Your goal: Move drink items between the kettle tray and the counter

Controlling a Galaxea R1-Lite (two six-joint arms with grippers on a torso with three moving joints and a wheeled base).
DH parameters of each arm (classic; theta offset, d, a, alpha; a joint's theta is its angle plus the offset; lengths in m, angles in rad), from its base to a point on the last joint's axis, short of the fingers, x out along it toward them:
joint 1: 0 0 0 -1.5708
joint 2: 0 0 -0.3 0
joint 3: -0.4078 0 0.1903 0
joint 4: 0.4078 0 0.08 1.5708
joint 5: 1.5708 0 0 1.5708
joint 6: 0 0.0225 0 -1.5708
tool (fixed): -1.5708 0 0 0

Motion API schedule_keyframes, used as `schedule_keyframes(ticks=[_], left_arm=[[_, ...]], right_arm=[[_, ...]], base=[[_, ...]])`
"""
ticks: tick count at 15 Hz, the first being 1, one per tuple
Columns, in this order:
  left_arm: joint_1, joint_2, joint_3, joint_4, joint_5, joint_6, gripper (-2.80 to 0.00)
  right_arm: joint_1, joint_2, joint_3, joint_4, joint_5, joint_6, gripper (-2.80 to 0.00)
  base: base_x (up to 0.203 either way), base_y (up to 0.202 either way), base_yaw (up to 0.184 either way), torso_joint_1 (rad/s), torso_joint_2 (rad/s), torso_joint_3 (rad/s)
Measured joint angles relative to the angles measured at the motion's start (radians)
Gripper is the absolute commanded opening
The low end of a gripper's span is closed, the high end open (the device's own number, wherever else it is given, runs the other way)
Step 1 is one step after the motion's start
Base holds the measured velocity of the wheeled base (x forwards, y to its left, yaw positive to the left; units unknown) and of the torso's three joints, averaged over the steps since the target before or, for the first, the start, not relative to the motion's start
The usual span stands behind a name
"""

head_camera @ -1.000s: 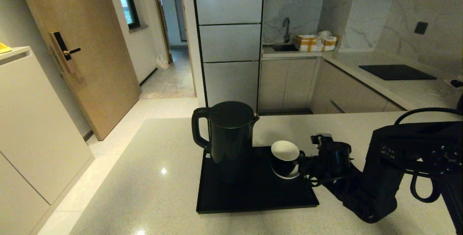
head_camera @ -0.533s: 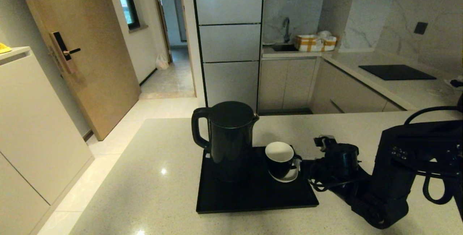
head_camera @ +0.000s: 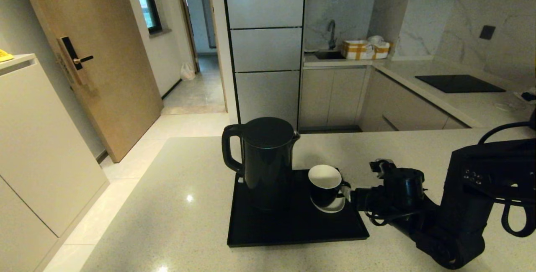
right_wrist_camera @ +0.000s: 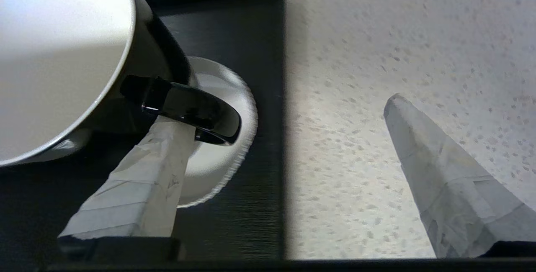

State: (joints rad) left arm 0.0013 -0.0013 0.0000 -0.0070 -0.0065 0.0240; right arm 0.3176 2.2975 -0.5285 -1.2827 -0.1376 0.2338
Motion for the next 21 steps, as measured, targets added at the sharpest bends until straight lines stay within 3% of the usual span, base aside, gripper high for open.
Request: schedule_keyframes(ticks=[4, 10, 11, 14, 17, 19, 21], left_arm=[[0.000, 0.000, 0.000, 0.000, 0.000, 0.000, -2.80], [0.000, 0.000, 0.000, 0.000, 0.000, 0.000, -2.80], [0.000, 0.000, 0.000, 0.000, 0.000, 0.000, -2.80], [0.000, 0.000, 0.000, 0.000, -0.001, 0.001, -2.80], [0.000, 0.000, 0.000, 0.000, 0.000, 0.000, -2.80], [0.000, 0.000, 0.000, 0.000, 0.000, 0.001, -2.80], [0.000, 0.000, 0.000, 0.000, -0.001, 0.000, -2.80]], right_arm=[[-0.056, 0.010, 0.036, -0.012, 0.049, 0.000, 0.00], [-0.081, -0.001, 0.164, -0.168, 0.166, -0.007, 0.00], [-0.082, -0.017, 0.189, -0.189, 0.184, -0.007, -2.80], [-0.081, -0.092, 0.236, -0.205, 0.193, -0.006, -2.80], [-0.084, -0.223, 0.262, -0.136, 0.179, -0.005, -2.80], [-0.084, -0.363, 0.261, -0.020, 0.140, -0.007, -2.80], [-0.085, -0.573, 0.219, 0.186, 0.081, -0.006, -2.80]], base=[[0.000, 0.000, 0.000, 0.000, 0.00, 0.000], [0.000, 0.000, 0.000, 0.000, 0.00, 0.000], [0.000, 0.000, 0.000, 0.000, 0.00, 0.000], [0.000, 0.000, 0.000, 0.000, 0.00, 0.000], [0.000, 0.000, 0.000, 0.000, 0.00, 0.000], [0.000, 0.000, 0.000, 0.000, 0.00, 0.000], [0.000, 0.000, 0.000, 0.000, 0.00, 0.000]])
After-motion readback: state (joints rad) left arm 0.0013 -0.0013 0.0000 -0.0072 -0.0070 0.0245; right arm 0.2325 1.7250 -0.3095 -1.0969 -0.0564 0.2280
